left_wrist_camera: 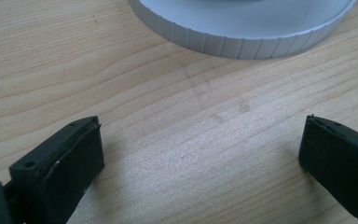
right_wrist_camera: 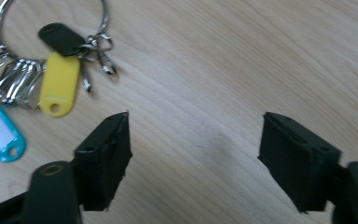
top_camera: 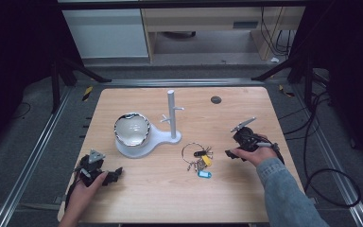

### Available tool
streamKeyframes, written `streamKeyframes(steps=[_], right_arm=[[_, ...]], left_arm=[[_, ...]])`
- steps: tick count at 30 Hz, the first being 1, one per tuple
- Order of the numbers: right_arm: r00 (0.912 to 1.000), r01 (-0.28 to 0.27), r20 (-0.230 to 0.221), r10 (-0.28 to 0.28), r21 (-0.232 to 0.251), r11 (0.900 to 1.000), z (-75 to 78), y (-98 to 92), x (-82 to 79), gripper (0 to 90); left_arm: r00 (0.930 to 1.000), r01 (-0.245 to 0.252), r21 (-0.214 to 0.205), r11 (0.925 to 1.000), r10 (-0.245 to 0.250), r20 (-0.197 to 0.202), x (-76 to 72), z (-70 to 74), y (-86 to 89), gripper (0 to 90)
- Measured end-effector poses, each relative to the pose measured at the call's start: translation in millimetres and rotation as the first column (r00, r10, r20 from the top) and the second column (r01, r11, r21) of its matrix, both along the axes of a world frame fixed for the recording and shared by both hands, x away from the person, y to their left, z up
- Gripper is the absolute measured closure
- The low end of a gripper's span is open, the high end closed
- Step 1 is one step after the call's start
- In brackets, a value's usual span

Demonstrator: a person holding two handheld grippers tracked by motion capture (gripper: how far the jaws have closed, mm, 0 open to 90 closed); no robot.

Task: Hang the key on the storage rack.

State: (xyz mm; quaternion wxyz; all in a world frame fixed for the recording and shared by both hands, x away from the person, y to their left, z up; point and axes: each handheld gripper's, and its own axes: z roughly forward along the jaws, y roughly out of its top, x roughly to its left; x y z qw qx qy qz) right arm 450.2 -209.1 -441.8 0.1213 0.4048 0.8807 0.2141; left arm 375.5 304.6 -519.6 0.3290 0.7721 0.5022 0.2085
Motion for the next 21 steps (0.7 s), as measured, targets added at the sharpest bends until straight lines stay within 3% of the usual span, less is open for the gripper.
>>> streamKeyframes(steps=[5, 6, 9, 18, 21], right_arm=[[0.9982, -0.057, -0.018, 0.057, -0.012, 0.9983, 3.9, 12.3, 1.6, 41.3], [0.9955, -0.093, -0.022, 0.092, -0.014, 0.9956, 5.6, 19.8, 1.0, 48.3], [0.9908, -0.132, -0.035, 0.131, -0.028, 0.9909, 5.0, 28.4, 0.6, 55.5], [0.9756, -0.203, -0.093, 0.199, -0.032, 0.9787, 1.4, 43.7, 2.8, 76.0], [0.9696, -0.223, -0.114, 0.217, -0.045, 0.9738, -2.9, 49.9, 3.2, 78.3]], left_arm=[[1.0000, -0.001, 0.000, 1.0000, 0.001, 0.000, -0.1, 0.0, -0.1, 0.0], [1.0000, -0.001, 0.000, 1.0000, 0.001, 0.000, -0.1, 0.0, -0.1, 0.0], [1.0000, -0.001, 0.000, 1.0000, 0.001, 0.000, -0.1, 0.0, -0.1, 0.0], [1.0000, 0.000, 0.000, 1.0000, 0.000, 0.000, 0.0, 0.0, -0.1, 0.0], [1.0000, 0.000, 0.000, 1.0000, 0.000, 0.000, 0.0, 0.0, -0.1, 0.0]])
